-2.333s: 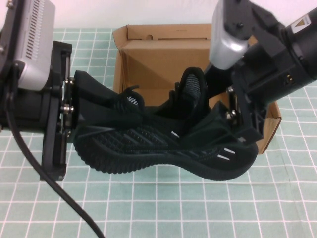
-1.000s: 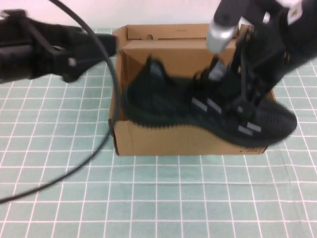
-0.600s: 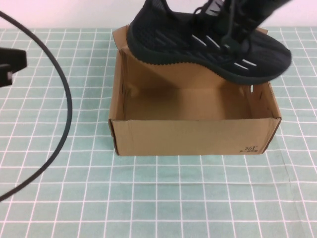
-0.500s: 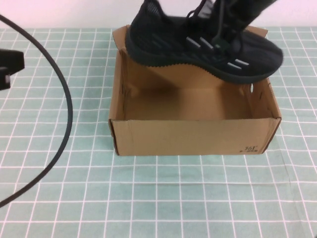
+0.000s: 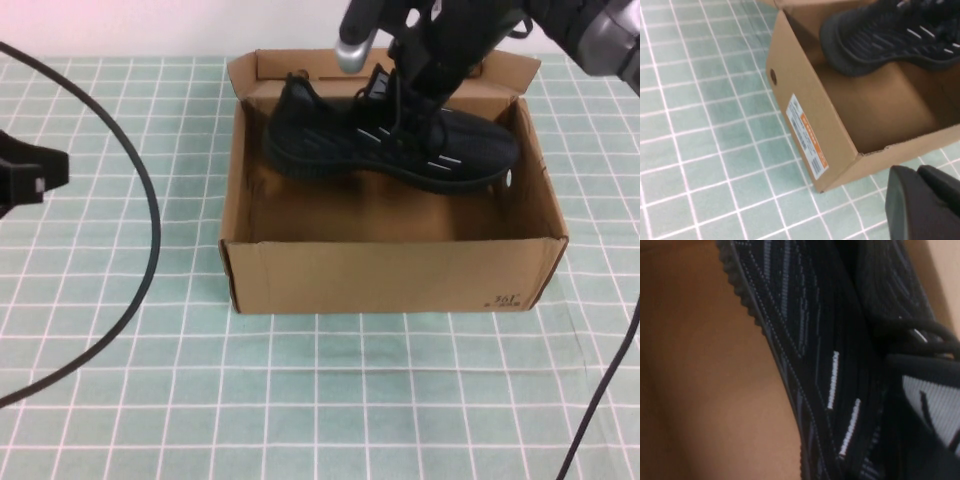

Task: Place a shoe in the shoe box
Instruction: Place the shoe in the shoe box

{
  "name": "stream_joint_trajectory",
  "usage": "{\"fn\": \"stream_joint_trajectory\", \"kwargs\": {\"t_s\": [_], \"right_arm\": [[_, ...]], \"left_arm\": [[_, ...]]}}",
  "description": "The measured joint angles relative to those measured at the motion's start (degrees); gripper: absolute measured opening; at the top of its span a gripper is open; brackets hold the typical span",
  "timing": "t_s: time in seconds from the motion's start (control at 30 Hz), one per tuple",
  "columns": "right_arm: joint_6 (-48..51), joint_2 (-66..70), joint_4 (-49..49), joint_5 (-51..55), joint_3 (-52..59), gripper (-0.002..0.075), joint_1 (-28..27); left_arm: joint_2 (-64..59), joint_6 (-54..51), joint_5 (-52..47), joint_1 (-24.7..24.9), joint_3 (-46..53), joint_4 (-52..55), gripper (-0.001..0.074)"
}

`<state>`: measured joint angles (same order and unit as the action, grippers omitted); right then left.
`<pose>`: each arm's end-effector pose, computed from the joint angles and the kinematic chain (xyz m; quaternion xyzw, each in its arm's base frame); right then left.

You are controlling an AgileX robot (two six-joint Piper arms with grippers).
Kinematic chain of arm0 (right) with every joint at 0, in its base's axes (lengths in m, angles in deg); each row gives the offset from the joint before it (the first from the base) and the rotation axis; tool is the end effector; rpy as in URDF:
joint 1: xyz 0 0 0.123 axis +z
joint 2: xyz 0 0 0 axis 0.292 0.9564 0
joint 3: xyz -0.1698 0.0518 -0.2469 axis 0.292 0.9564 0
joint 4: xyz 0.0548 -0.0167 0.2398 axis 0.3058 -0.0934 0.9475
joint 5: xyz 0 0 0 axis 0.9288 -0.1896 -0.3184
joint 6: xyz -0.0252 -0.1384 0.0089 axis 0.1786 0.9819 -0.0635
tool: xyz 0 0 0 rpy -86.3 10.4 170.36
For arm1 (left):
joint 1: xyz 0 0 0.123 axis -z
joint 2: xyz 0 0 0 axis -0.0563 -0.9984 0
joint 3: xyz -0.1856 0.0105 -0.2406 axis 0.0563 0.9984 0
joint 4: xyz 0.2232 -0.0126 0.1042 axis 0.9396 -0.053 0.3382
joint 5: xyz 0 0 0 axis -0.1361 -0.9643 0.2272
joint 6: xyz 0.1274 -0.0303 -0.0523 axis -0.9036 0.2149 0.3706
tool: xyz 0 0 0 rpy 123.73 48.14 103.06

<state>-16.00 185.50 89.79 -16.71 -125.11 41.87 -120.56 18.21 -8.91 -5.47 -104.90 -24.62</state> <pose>0.4618 0.2267 0.3030 -0.5446 0.7873 -0.0075 0.2890 0.2268 -0.0601 0.3655 0.1366 0.8744 -0.1987 0.4211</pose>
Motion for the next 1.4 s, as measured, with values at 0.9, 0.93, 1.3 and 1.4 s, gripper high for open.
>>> {"fn": "stream_joint_trajectory", "kwargs": {"t_s": [0.9,0.93,1.3,1.4], "right_arm": [[5.44,8.66,10.58,-1.97,-0.53,0.0020,-5.20],[5.44,8.77,10.67,-2.09,-0.53,0.0023,-5.20],[0.59,5.68,11.46,-4.42,-0.53,0.0423,-5.20],[-1.56,1.97,11.19,-4.31,-0.53,0.0437,-5.20]], "left_arm": [[-6.74,-2.54,1.41,0.00,0.05,-7.13,-0.0004],[-6.74,-2.54,1.41,0.00,0.05,-7.15,-0.0004],[-6.74,-9.81,0.34,0.00,0.05,-7.40,-0.0004],[-6.08,-14.86,-1.29,0.00,0.05,-8.27,-0.0004]]}}
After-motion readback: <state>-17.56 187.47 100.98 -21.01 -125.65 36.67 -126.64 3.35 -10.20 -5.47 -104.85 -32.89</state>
